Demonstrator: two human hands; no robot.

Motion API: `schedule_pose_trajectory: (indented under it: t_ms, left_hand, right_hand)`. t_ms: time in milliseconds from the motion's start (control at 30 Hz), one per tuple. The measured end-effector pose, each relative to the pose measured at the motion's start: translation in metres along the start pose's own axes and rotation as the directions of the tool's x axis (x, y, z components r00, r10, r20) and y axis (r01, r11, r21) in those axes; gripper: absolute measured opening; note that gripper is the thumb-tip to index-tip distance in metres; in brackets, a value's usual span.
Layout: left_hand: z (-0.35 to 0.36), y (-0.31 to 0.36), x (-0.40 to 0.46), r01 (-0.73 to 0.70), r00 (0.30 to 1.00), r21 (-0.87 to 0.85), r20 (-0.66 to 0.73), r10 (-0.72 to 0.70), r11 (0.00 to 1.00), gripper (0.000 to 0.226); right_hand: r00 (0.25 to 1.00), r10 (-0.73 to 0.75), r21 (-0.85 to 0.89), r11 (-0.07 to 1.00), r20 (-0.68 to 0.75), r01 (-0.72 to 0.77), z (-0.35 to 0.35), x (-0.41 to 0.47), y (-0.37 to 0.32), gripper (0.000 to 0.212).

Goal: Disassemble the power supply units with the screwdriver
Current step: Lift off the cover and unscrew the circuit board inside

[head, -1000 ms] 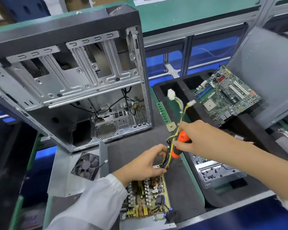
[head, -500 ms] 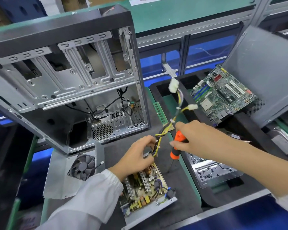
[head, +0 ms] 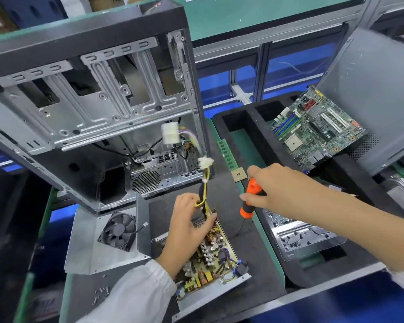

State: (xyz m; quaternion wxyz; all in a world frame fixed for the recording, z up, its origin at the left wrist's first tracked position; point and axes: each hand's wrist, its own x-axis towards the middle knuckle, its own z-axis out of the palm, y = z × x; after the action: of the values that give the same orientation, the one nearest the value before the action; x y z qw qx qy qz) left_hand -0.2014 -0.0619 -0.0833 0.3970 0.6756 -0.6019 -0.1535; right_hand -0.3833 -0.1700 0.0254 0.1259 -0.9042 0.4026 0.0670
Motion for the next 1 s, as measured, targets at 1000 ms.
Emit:
schedule_pose_trajectory:
  t_ms: [1000]
  left_hand:
    - [0.002,-0.014,-0.006,0.159,0.979,-0.338,-0.069,-0.193,0.928,0.023]
  right_hand:
    - [0.989,-0.101,0.052,0.993,-0.111,0.108,-0.001,0.012,-0.015,0.037]
